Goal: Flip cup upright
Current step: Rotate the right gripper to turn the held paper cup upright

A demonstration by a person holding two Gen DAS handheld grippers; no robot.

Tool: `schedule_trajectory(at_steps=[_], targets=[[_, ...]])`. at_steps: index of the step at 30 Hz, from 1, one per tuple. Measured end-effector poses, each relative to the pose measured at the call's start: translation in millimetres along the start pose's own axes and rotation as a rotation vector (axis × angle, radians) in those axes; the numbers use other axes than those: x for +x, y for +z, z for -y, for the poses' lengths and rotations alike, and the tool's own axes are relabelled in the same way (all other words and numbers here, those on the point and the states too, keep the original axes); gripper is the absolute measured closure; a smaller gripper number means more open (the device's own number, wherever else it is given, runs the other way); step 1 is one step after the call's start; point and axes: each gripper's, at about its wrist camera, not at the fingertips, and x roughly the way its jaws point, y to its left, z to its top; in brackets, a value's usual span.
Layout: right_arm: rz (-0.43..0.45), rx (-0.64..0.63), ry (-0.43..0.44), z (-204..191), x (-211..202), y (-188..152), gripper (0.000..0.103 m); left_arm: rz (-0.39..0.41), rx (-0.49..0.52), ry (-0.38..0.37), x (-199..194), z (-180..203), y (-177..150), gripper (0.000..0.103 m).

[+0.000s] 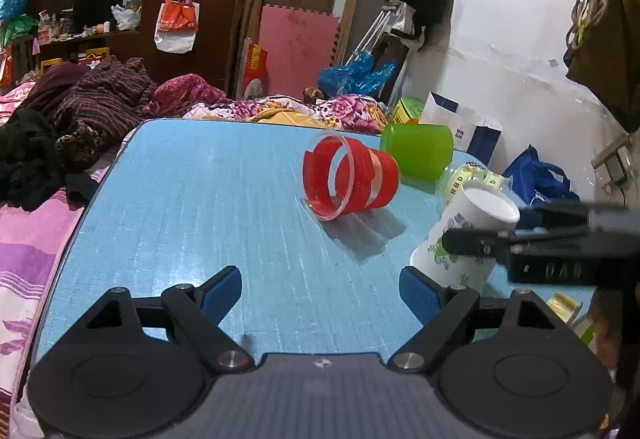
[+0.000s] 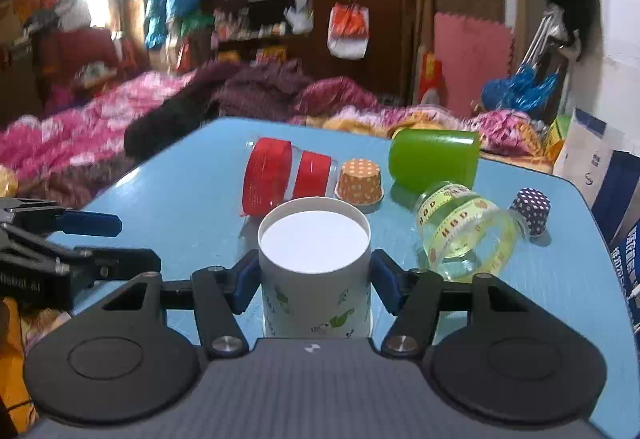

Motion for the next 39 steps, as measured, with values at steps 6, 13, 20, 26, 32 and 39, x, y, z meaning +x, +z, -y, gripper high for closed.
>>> schedule_trajectory(at_steps=[6,13,20,26,32,39], targets=[[-0.219,-0.052,0.05,-0.4,2.2,47.3,0.043,-0.005,-0.012,-0.01,0.9,-0.8,-1.8,0.015],[-0.454,-0.038,0.079,2.2,47.5,66.4,0.042,-0.022,0.001,-0.032,2.8,1.3,-3.9,0.015],[-0.364,-0.021,0.046,7.5,38.1,64.2,0.042,-0.03,0.018,-0.035,5.7,1.0,-7.6,0.015],[-0.104,-0.063,-0.074,0.0,3.9,44.4,0.042,-0.033,0.003,-0.037,10.1,2.6,-7.1,0.015],[0.202,-0.009,-0.135,-19.0,-20.9,-21.6,0.041,-0.027,-0.017,-0.036,13.1,-1.5,-9.9,0.015],[0.339,-0.066,-0.239,-46.0,-23.9,-64.4,0.041,-0.016,-0.035,-0.032,9.1,-8.2,-10.1,0.015]])
